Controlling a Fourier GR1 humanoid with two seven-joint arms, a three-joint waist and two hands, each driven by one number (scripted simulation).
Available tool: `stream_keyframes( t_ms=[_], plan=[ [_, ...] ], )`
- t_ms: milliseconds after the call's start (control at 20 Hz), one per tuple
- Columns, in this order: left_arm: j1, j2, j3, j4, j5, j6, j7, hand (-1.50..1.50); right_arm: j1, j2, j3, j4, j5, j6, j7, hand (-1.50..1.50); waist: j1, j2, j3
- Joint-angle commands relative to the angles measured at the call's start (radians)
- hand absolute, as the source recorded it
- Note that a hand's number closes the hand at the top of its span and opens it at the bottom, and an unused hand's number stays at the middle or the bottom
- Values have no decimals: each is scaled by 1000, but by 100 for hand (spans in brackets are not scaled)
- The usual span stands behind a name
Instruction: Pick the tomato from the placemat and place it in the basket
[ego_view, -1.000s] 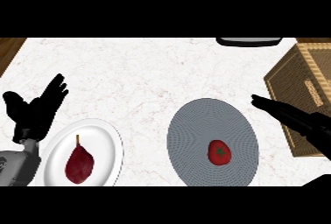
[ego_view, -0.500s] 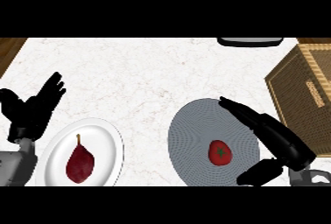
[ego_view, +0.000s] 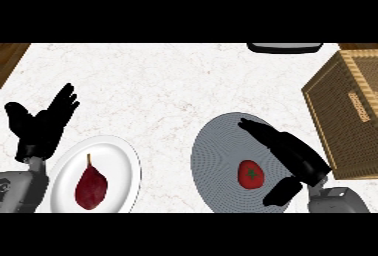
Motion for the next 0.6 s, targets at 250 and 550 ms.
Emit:
stream_keyframes(
  t_ms=[250,550],
  plan=[
    [18,-41,47,-31,-70,-25,8,0,24,-1,-37,130,83,-68,-185,-150,-1,-1,0],
    [-26,-72,59,-43,-92,-9,69,0,23,6,-66,23,5,93,-117,-150,-4,-1,0]
  ],
)
